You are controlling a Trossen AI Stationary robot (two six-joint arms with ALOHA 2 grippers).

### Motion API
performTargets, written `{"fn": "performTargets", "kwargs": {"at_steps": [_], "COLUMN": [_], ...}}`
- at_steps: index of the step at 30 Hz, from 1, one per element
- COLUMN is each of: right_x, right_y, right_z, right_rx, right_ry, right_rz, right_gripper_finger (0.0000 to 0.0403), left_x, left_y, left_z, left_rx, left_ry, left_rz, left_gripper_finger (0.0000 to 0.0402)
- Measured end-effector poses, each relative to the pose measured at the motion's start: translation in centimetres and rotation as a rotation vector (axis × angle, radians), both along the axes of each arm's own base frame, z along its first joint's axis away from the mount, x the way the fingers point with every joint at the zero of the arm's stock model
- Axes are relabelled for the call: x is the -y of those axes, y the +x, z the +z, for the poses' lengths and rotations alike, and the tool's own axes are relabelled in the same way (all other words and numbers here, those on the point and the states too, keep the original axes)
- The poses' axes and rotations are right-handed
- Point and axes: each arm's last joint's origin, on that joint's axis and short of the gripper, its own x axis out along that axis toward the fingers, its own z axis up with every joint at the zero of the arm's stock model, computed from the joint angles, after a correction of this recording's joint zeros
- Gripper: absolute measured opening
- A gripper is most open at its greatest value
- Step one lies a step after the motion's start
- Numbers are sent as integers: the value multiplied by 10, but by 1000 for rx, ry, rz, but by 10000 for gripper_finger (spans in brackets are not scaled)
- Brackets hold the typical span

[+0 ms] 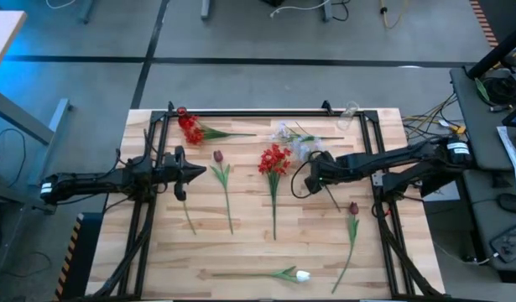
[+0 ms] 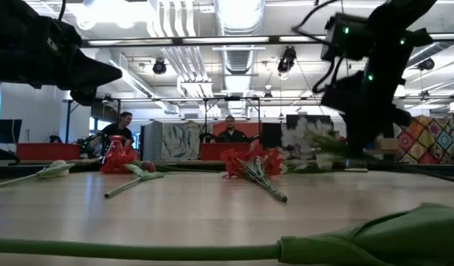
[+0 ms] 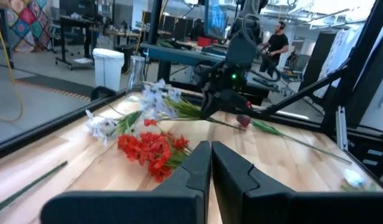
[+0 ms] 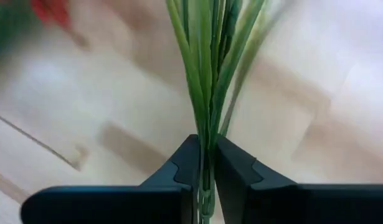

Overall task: Sort flowers into vase by color
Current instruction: Put the bottom white flowers into the transparent flower vase

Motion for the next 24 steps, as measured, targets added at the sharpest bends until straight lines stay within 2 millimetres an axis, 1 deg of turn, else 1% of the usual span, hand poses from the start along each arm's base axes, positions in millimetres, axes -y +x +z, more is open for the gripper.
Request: {"fn": "performTargets", "kwargs": {"at_steps": [6,10,13,19,24], "right_x": [4,8,14,35,61], "right_y": [5,7,5,-4,-15], "right_z": [29,55,77,114,135], "right_rx": [178,299,372,423,410], "right_ry": [-213,-399,-557,-870,-1054], "right_rz": [110,186,212,139,52], "right_gripper_finger": [33,33,33,33,33], "left_x": [0,0,0,0,0], "left_y": [0,0,0,0,1], "left_z": [5,6,7,12,10], "left_rx": [69,81,95,144,131], "left_ry": [13,14,16,14,-14], "left_rz": [0,0,5,6,5], "left_gripper_finger": [0,0,0,0,0]}}
